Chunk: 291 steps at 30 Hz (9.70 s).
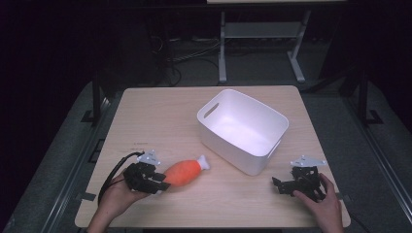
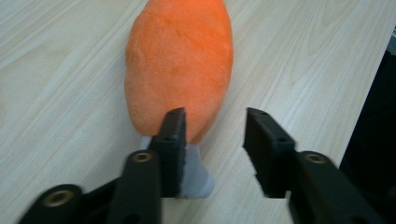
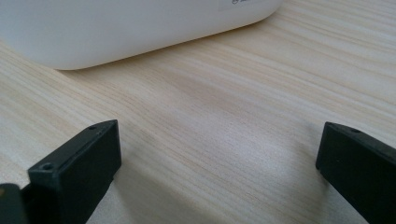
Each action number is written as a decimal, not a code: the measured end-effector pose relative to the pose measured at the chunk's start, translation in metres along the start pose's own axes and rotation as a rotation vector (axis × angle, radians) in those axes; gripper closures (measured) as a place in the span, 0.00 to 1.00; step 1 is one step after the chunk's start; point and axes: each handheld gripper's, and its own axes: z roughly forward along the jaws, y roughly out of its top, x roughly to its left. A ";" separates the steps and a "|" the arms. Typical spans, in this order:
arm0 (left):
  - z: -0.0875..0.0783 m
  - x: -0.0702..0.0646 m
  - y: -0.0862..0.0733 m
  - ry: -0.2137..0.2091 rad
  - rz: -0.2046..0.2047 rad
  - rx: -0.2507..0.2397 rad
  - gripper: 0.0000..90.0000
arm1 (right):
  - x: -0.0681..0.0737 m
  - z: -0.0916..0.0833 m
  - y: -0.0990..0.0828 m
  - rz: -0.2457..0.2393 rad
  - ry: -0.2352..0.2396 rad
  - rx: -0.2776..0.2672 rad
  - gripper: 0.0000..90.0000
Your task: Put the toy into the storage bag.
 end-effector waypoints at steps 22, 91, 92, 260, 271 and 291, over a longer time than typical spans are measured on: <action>0.007 0.007 0.034 0.091 0.053 0.026 0.13 | 0.000 0.000 0.000 0.000 0.000 0.000 0.00; 0.073 0.013 0.054 0.057 0.163 0.180 0.23 | 0.000 0.000 0.000 0.000 0.000 0.000 0.00; 0.073 0.014 0.053 0.051 0.162 0.180 0.23 | 0.000 0.000 0.000 0.001 0.000 0.000 0.00; 0.009 0.039 0.285 -0.036 0.370 -0.124 0.25 | 0.000 0.000 0.000 -0.001 -0.001 0.001 0.00; 0.039 0.037 0.294 -0.051 0.393 -0.084 0.24 | 0.000 0.000 0.000 -0.001 -0.001 0.001 0.00; 0.056 0.046 0.289 -0.055 0.371 -0.055 0.21 | 0.000 0.000 0.000 -0.001 0.000 0.001 0.00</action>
